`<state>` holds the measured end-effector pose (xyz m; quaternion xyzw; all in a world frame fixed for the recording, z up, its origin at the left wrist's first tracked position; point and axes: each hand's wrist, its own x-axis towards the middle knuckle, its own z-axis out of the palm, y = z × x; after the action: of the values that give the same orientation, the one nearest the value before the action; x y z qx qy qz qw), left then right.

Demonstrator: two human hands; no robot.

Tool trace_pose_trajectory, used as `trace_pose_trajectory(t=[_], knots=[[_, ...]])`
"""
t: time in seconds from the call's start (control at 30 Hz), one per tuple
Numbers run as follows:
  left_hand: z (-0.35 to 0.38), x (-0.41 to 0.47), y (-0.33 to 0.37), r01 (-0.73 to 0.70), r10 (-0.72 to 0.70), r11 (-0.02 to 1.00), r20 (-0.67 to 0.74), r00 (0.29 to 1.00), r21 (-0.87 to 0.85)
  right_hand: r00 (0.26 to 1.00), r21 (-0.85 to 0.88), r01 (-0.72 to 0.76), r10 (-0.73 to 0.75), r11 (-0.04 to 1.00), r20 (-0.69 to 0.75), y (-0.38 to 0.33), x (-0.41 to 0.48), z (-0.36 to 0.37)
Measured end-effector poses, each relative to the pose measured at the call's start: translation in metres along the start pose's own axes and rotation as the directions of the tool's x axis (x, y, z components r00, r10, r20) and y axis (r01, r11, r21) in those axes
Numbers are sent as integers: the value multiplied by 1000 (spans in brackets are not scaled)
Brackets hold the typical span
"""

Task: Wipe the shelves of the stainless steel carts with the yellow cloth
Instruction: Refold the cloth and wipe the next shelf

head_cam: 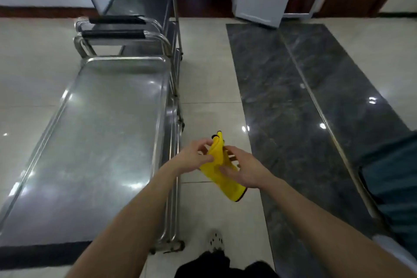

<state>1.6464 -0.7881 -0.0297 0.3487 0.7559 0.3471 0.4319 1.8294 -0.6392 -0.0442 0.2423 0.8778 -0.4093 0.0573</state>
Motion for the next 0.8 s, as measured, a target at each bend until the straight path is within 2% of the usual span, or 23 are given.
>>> trace_pose_trajectory(t=[0.07,0.13,0.27,0.37,0.47,0.6,0.63,0.7,0.8], knots=[[-9,5,6,-2,4,989,-12,1000,145,999,-58,51,-52,997,-14,2,26,-16],[-18,6,8,43,-35,980,-43,998,195,988,-171,154,-157,973,-4,-5,54,-30],[-34,8,-2,155,-122,965,-162,979,214,904,-322,423,-368,847,218,-29,120,-37],[-42,1,-10,258,-217,960,-295,930,108,811,-281,563,-455,777,368,-43,160,-26],[-26,-12,-20,377,-369,923,-468,803,-81,684,-141,684,-561,716,465,-51,184,-17],[42,-23,-39,519,-603,791,-552,576,-323,532,23,737,-601,675,596,-44,199,-10],[59,-22,-42,488,-651,757,-564,508,-434,510,52,737,-606,674,611,-39,202,-7],[89,-18,-46,331,-705,707,-592,390,-625,491,79,716,-580,694,650,-32,200,-1],[126,-14,-53,129,-755,648,-610,241,-751,464,79,682,-514,727,722,-20,192,18]])
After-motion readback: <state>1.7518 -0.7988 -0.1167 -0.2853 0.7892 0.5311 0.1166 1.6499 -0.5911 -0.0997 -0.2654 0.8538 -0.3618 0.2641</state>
